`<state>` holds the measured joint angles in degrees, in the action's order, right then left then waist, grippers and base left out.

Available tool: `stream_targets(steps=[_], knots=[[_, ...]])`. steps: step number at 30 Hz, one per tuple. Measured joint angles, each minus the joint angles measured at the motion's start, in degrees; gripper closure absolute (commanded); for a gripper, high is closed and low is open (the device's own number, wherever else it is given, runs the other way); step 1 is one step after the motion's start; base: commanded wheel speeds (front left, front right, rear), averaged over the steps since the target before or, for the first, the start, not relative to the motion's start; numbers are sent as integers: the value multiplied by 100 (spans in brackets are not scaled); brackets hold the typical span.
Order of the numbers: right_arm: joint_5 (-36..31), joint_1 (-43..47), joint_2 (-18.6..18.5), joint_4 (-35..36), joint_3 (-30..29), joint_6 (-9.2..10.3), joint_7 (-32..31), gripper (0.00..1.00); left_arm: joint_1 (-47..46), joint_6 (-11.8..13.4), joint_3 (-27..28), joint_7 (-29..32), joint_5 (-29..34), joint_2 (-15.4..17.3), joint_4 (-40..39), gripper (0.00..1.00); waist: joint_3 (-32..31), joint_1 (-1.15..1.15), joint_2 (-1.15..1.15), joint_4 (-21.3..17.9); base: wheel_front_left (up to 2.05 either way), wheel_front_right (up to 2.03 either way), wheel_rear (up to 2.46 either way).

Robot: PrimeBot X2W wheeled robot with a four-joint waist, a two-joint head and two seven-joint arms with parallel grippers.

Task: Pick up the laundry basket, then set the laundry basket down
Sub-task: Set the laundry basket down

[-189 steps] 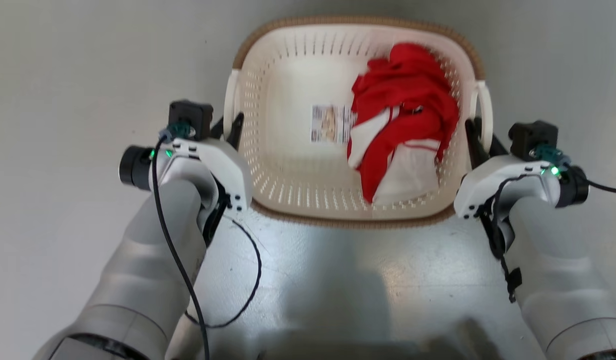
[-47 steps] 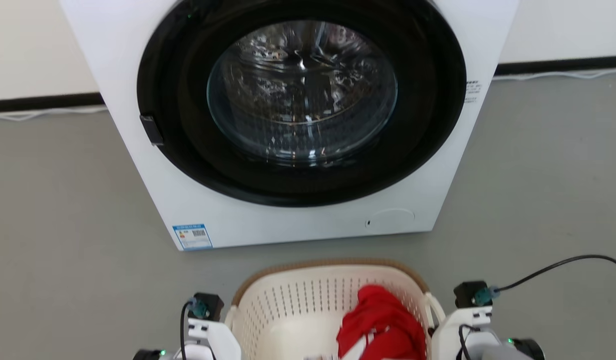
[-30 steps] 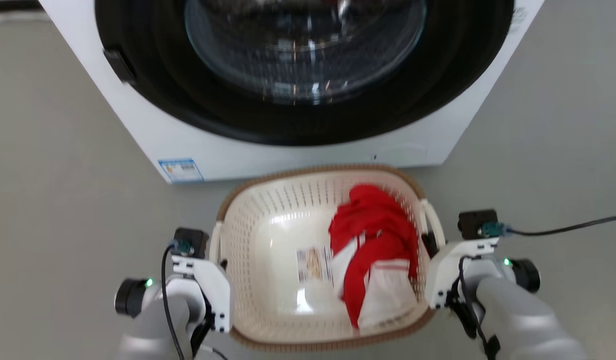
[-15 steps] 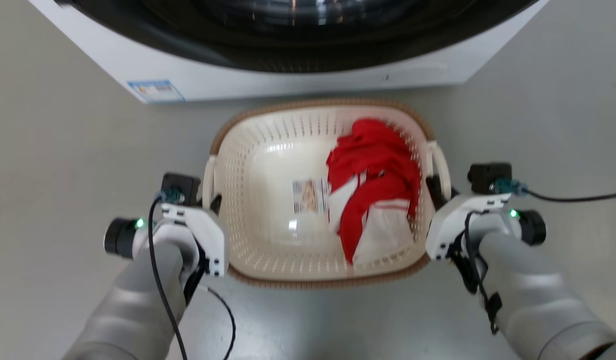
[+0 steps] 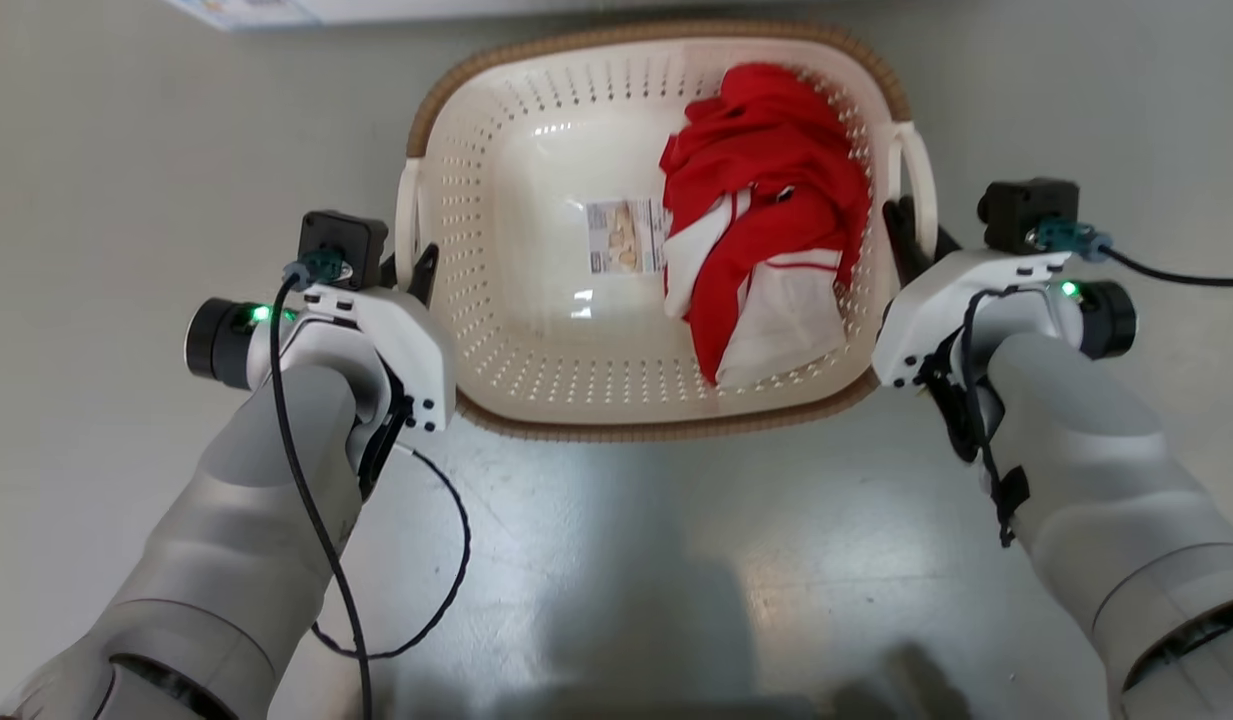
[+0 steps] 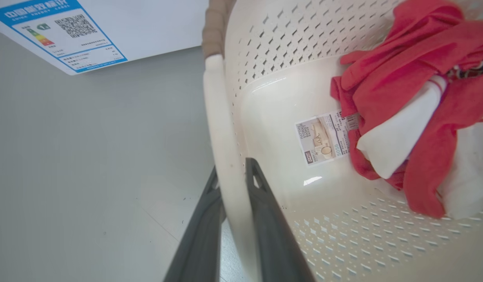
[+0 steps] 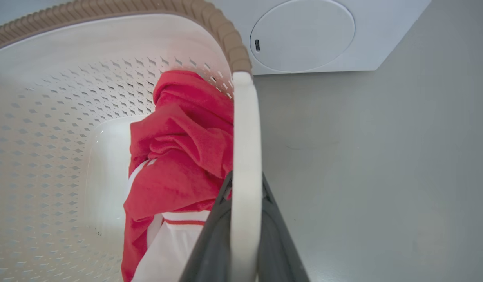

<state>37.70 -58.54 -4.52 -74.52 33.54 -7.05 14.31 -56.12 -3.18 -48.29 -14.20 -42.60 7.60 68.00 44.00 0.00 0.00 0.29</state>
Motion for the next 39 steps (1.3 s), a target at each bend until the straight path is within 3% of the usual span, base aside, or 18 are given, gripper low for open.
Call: stream_targets(steps=[10,23,24,25,26,27,39], knots=[[-806,-44,-24,89,-798,0,1,100,-92,25,243,0,276,37,-299,100,468,0,0,129,0,0,0],[-1680,-35,0,196,-1680,-2,5,100,-98,14,535,-1,506,-42,-292,100,632,0,0,153,0,0,0],[-1730,-35,4,197,-1737,-2,5,100,-102,13,552,-1,516,-53,-277,71,639,0,0,154,0,0,0],[-1777,-35,8,200,-1814,-3,5,95,-107,7,577,-1,519,-63,-265,15,645,0,0,156,0,0,0],[-1841,-36,5,201,-1883,-3,5,57,-111,7,587,-2,526,-75,-247,0,654,0,0,158,0,0,0],[-1915,-36,5,198,-1936,-3,5,2,-121,5,587,-21,546,-85,-216,0,663,0,0,160,0,0,0],[-2530,-6,16,254,-2579,-10,7,0,-225,5,751,-27,740,-155,-86,0,573,0,0,182,0,0,0]])
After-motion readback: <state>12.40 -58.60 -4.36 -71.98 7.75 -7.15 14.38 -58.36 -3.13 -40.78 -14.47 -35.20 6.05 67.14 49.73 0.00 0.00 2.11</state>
